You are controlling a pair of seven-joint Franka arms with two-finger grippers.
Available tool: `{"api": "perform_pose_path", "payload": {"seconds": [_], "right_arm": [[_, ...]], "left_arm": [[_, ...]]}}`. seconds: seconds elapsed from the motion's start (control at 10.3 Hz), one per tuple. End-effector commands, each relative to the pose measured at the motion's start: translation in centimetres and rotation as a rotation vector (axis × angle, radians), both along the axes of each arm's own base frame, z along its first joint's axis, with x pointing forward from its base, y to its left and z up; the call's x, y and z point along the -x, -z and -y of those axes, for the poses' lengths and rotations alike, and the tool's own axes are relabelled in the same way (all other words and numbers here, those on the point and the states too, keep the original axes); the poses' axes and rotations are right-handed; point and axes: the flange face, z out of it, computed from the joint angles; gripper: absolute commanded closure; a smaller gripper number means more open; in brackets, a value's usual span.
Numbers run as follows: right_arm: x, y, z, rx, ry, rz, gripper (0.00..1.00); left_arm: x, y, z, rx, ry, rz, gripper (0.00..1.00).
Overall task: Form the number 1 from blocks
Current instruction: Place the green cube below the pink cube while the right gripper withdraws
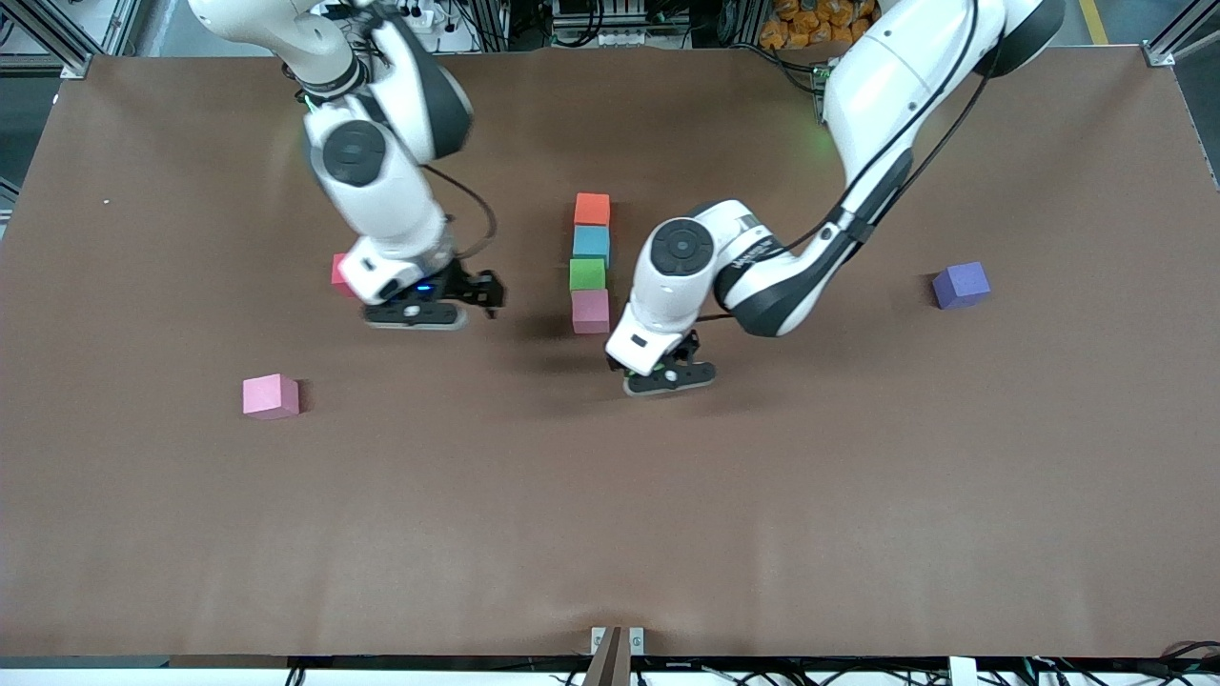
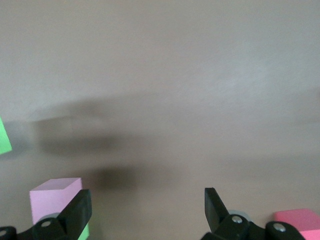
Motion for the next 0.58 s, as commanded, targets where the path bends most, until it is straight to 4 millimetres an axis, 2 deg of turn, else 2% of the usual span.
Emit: {"api": "perform_pose_path", "payload": {"seconds": [0.0,0.19,0.48], "right_arm": [[-0.7,-2.9,6.0,0.020,-0.088,0.006,0.00],[-2.5,-5.9,9.8,0.022,-0.088,0.017,0.00],[-4.3,-11.9,12.6,0.025,-0.054,0.028,0.00]], "left_arm": [[0.0,1.4,2.6,0.002,0.021,-0.039,1.00],[1.1,2.4,3.8,-0.006,0.012,-0.072,1.00],[2.8,3.0,5.4,-0.001,0.019,-0.106,1.00]]}}
